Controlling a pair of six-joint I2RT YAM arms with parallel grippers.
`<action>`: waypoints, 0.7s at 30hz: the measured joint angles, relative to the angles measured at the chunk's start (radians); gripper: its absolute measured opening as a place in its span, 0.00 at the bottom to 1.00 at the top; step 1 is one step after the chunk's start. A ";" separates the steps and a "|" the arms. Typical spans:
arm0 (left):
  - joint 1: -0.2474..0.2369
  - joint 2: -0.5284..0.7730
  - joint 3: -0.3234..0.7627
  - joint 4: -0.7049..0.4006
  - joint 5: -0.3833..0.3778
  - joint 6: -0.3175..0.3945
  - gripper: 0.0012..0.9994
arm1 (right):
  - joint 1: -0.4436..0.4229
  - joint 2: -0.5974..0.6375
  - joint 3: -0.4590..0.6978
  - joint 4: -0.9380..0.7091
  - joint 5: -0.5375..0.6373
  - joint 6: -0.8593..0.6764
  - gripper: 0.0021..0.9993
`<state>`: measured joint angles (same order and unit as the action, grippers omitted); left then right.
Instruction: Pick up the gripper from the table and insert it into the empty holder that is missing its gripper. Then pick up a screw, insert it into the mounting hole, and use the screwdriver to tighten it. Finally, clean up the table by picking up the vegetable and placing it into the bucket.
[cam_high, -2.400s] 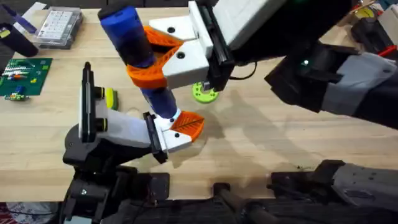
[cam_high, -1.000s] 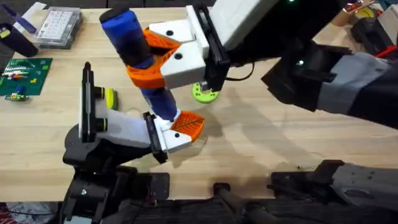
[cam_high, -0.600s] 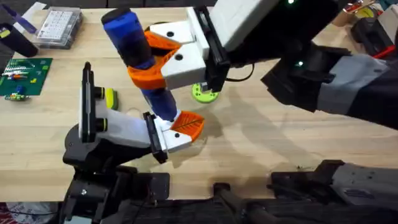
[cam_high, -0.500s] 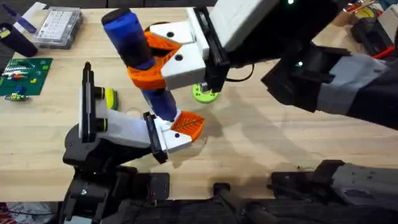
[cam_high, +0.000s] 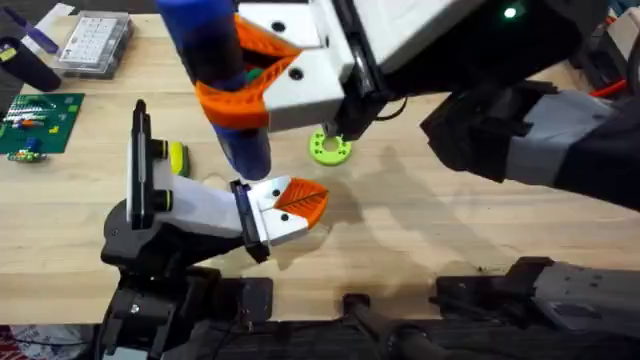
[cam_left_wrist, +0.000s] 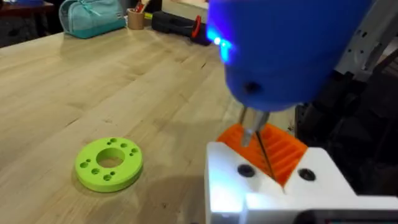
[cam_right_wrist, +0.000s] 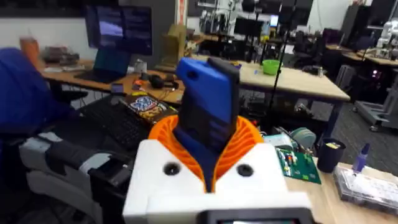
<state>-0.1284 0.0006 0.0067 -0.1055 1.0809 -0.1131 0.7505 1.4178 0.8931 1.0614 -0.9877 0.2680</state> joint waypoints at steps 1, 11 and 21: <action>0.000 0.000 0.000 0.000 0.000 0.000 0.02 | 0.000 0.000 0.004 0.003 0.002 0.011 0.03; 0.000 0.000 0.000 0.000 0.000 0.000 0.02 | -0.003 0.000 0.091 -0.063 0.003 0.043 0.03; 0.000 0.000 0.000 0.000 0.000 0.000 0.02 | -0.039 0.000 0.101 -0.141 0.003 0.015 0.02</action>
<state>-0.1284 0.0006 0.0067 -0.1055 1.0813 -0.1131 0.7115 1.4178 0.9939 0.9199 -0.9848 0.2826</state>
